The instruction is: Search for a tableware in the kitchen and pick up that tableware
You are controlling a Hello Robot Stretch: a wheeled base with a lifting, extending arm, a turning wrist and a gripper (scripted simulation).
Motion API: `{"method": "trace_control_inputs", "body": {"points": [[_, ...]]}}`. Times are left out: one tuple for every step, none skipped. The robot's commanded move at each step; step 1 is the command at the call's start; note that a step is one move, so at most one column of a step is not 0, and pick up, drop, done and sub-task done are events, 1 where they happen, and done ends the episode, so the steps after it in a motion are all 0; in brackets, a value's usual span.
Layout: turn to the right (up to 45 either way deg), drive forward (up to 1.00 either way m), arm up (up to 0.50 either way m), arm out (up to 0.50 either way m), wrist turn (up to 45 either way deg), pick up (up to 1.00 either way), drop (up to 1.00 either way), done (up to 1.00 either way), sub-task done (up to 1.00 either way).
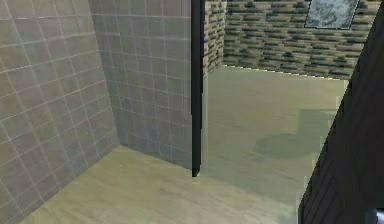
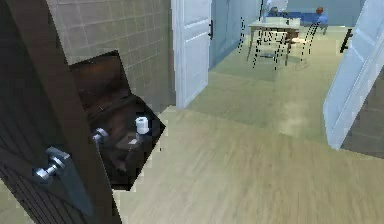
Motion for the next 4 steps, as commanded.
{"method": "trace_control_inputs", "body": {"points": [[0.0, 0.35, 0.00, 0.00, 0.0, 0.00, 0.00, 0.00, 0.00], [30.0, 0.00, 0.00, 0.00, 0.0, 0.00, 0.00, 0.00, 0.00], [0.0, 1.00, 0.00, 0.00, 0.0, 0.00, 0.00, 0.00, 0.00], [3.0, 0.00, 0.00, 0.00, 0.0, 0.00, 0.00, 0.00, 0.00]]}}
